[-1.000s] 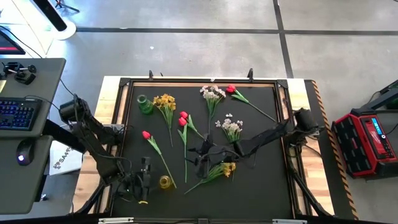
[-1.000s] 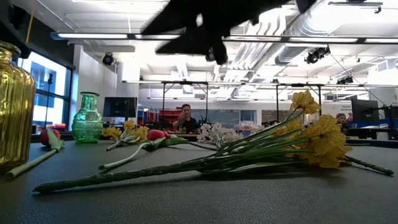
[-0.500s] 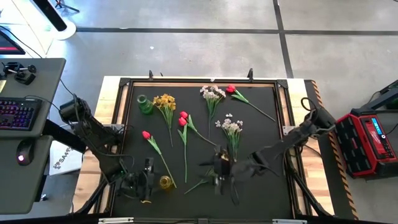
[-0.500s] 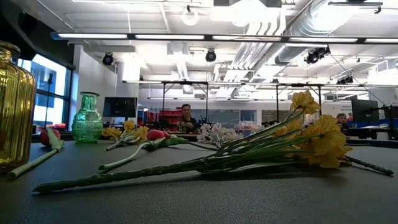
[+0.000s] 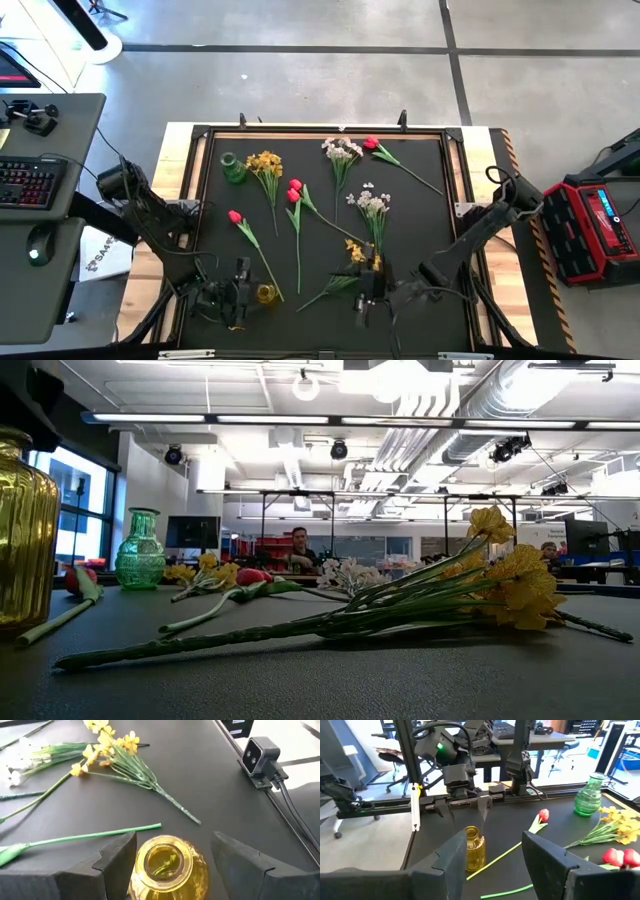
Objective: Sort flowers into vase by color
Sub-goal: Move the yellow vase to the bottom right of the table
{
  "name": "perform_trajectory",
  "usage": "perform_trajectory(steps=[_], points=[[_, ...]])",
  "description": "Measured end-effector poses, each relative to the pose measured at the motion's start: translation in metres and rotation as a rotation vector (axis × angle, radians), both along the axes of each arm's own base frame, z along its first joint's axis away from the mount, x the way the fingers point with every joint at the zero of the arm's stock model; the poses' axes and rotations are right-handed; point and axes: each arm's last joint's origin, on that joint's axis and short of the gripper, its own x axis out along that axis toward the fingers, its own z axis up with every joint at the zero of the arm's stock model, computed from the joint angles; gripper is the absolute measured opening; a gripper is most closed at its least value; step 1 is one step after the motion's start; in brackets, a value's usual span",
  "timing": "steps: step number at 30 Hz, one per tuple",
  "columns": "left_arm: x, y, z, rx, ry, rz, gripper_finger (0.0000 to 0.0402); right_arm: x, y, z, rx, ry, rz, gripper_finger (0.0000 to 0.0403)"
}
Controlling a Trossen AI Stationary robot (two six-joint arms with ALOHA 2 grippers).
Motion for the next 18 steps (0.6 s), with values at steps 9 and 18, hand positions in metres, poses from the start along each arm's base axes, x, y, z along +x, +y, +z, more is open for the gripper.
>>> perform_trajectory(steps=[9, 18], points=[[-0.001, 0.002, -0.003, 0.028, 0.035, -0.022, 0.0214, -0.012, 0.012, 0.0, -0.031, -0.016, -0.05, 0.0177], [-0.001, 0.001, -0.002, 0.014, 0.035, -0.017, 0.0149, -0.02, 0.02, 0.0, -0.039, -0.017, -0.041, 0.0177]])
